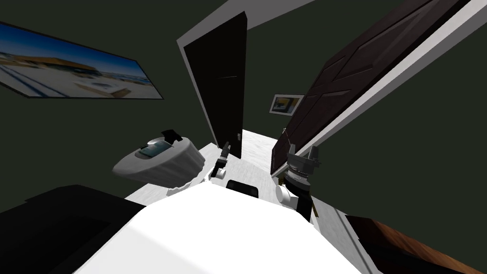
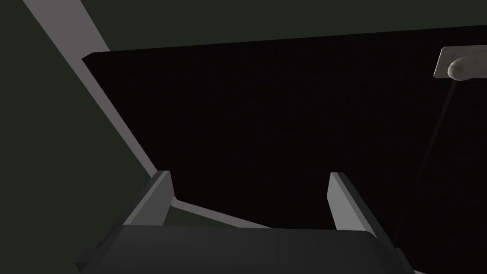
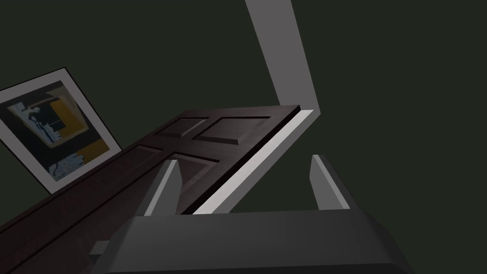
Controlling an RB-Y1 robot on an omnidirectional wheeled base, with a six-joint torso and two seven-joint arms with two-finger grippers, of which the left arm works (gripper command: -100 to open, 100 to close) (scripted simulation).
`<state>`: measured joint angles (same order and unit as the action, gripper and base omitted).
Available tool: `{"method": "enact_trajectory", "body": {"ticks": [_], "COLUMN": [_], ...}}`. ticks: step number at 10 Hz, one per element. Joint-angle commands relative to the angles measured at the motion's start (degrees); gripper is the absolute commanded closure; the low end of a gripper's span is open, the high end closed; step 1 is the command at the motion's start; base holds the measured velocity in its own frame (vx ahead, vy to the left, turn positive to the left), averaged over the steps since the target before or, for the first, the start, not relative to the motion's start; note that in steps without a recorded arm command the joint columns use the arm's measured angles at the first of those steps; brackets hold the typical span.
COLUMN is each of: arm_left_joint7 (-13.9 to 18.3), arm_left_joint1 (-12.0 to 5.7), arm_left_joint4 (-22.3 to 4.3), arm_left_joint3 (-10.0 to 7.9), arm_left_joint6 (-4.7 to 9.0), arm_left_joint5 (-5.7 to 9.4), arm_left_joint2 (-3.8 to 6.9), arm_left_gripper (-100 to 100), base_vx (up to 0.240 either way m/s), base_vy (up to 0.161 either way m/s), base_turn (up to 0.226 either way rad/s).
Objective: Push the door open
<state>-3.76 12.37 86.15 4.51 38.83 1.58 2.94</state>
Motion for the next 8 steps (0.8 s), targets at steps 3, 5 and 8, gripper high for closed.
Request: {"method": "enact_trajectory", "body": {"ticks": [3, 5, 8], "arm_left_joint7": [-0.2, -0.2, -0.4], "arm_left_joint1": [-1.95, -2.91, -5.76], "arm_left_joint4": [-4.9, -7.1, -13.1], "arm_left_joint3": [0.64, 0.92, 1.75], "arm_left_joint6": [0.50, 0.79, 1.68], "arm_left_joint5": [0.63, 0.92, 1.80], "arm_left_joint2": [0.01, -0.02, -0.17], "arm_left_gripper": [-100, -100, -100], "base_vx": [0.056, 0.046, 0.074], "base_vy": [0.068, 0.052, 0.066], "base_turn": [-0.038, -0.025, -0.052]}}
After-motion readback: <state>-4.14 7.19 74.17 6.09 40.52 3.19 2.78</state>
